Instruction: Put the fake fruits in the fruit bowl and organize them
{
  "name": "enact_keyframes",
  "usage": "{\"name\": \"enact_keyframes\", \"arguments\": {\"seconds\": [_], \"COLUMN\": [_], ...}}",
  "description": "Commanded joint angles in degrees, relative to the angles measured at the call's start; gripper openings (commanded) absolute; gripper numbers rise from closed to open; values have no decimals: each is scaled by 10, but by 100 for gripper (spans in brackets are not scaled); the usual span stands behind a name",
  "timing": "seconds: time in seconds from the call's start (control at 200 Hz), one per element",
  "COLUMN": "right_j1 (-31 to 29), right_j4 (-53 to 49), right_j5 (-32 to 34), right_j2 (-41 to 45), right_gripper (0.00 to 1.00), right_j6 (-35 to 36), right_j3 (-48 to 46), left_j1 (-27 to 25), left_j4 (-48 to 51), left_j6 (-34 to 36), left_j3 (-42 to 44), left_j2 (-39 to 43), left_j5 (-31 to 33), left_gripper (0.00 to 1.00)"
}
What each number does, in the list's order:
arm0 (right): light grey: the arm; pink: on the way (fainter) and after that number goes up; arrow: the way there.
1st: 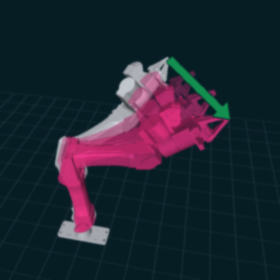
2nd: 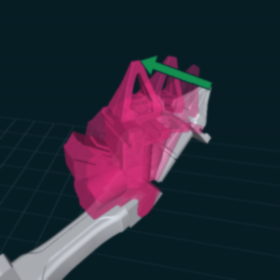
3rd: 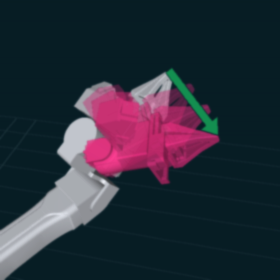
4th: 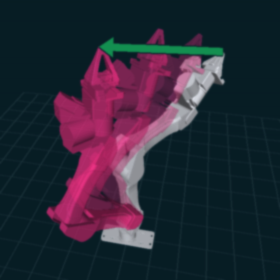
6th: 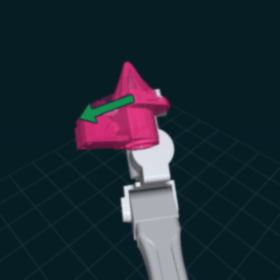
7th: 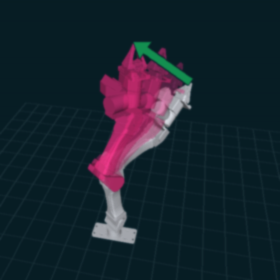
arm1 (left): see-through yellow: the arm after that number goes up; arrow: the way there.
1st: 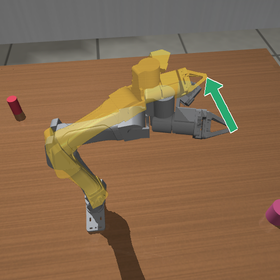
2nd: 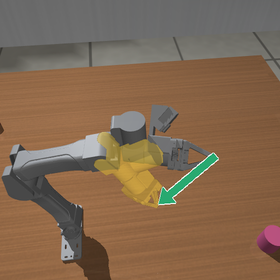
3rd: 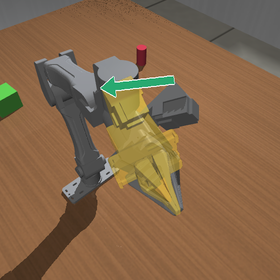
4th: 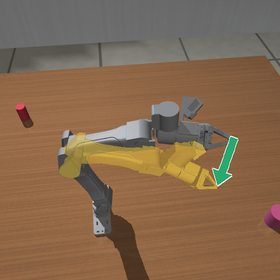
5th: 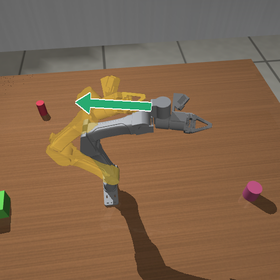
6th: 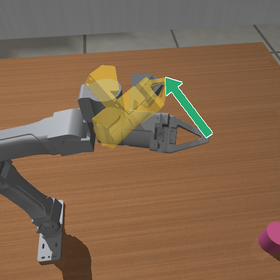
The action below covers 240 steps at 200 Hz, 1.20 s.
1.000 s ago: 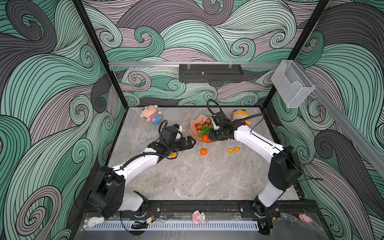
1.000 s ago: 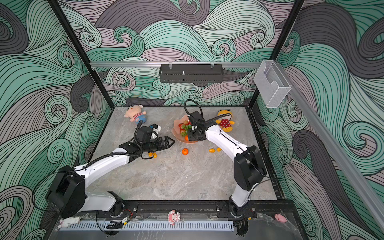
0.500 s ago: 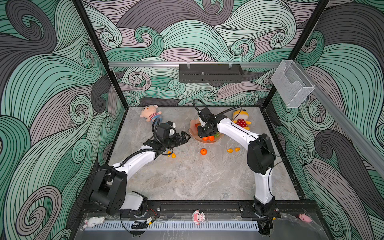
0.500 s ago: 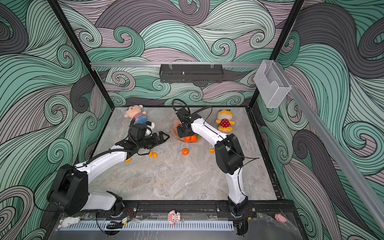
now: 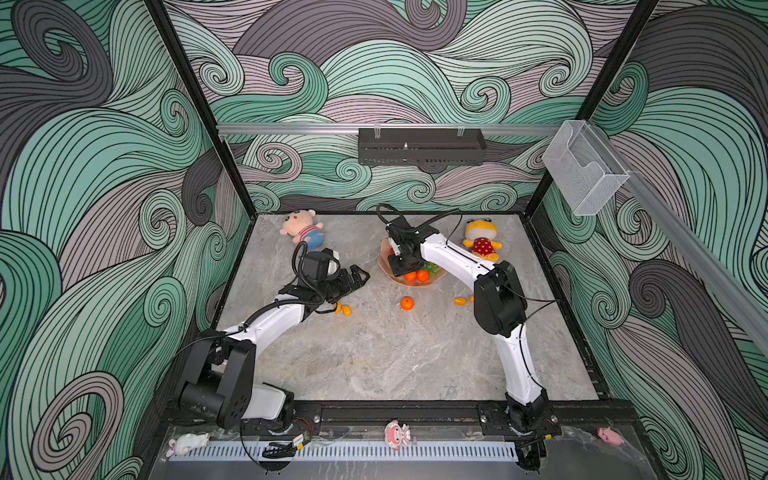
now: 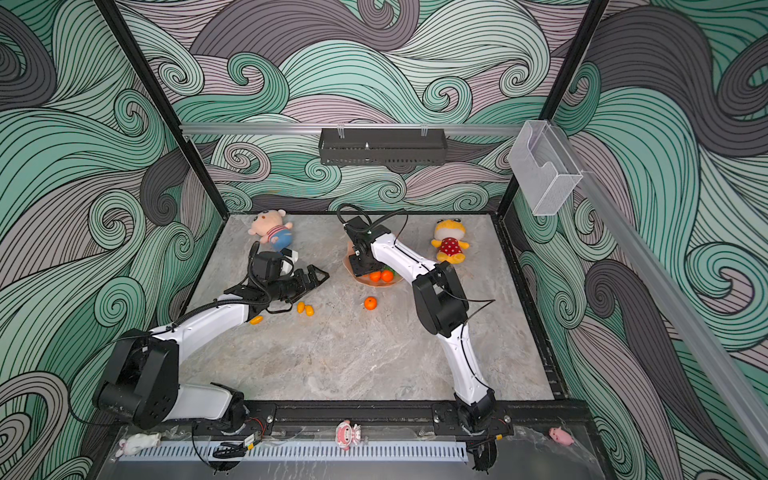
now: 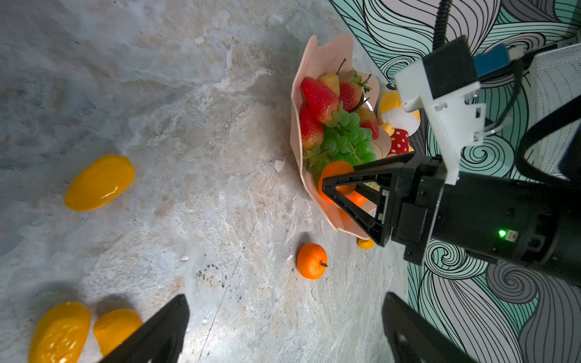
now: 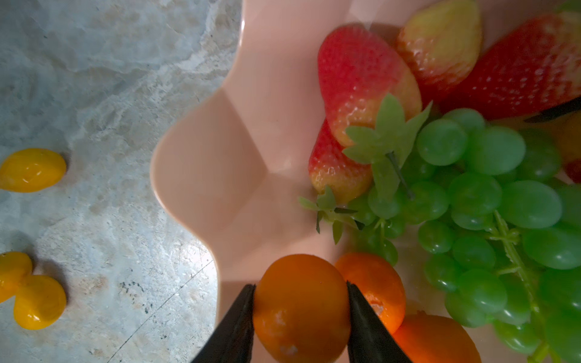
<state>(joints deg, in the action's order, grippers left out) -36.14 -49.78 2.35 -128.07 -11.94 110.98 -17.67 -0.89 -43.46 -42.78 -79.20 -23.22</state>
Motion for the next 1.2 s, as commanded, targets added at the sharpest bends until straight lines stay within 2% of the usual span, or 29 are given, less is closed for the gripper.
{"name": "enact_keyframes", "arguments": {"seconds": [0.0, 0.41, 0.79, 1.196], "right_j1": [-4, -3, -4, -12], "right_j4": [-17, -20, -20, 17], "right_j5": [14, 19, 23, 20], "right_j2": [-5, 7, 65, 197], "right_gripper": [45, 51, 58, 59], "right_j6": [9, 8, -2, -31], "right_j3": [18, 12, -12, -143], "left_j1": [4, -3, -45, -150], "left_j4": [-5, 16, 44, 56], "left_j6": [-5, 8, 23, 15], "left_j3": [2, 8, 19, 36], "left_j2": [19, 42, 77, 93], "left_j5": [-9, -6, 13, 57], "left_gripper": [99, 99, 99, 99]}}
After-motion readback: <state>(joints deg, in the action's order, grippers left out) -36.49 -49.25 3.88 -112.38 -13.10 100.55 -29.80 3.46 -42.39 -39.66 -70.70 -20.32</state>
